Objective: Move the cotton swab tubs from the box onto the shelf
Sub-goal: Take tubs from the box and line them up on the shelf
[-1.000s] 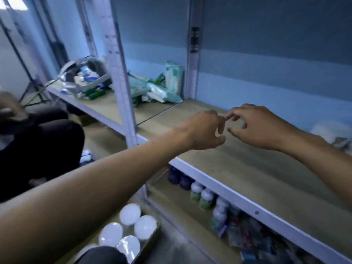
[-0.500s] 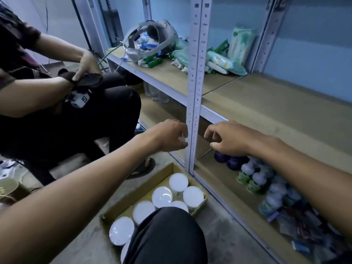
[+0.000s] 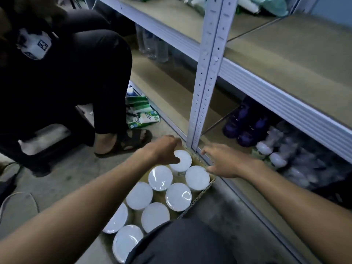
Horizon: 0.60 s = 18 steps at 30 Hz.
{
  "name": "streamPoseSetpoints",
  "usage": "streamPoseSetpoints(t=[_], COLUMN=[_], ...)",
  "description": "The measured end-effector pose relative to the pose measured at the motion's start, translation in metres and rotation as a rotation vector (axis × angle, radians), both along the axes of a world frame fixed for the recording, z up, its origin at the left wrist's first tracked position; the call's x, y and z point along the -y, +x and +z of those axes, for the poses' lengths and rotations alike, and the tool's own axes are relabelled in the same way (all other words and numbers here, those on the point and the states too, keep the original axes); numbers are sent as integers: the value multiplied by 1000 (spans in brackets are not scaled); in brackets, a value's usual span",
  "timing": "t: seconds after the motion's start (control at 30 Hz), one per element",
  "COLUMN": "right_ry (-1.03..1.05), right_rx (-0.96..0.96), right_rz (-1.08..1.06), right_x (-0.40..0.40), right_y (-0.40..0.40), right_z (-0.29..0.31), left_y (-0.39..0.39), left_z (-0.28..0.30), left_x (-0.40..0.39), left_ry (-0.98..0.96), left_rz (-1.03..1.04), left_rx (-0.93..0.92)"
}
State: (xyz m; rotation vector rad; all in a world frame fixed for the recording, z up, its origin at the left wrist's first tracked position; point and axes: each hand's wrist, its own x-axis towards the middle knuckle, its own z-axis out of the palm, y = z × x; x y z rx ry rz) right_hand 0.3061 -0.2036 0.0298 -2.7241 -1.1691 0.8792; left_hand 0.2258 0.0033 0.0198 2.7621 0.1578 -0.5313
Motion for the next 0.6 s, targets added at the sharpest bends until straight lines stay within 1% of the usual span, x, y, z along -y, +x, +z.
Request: streamPoseSetpoints(t=[0.17,0.33,0.47,0.6], right_ry=[-65,-112,-98,-31], right_rx=[-15,44,93,172], right_rz=[52,99,99,131], right_x=[-8,-11,-12,-12], right_y=[-8,-11,-11,-12], right_z=[-52,-88,-106,-120], left_y=[7,14,20,24], left_z=[-55,-93,-109,-122], left_x=[-6,-6,-7,-7], left_ry=[-34,-13,-28,-34], left_rz=[20,48,74,89], left_rx=[-43,-107,-110,-123])
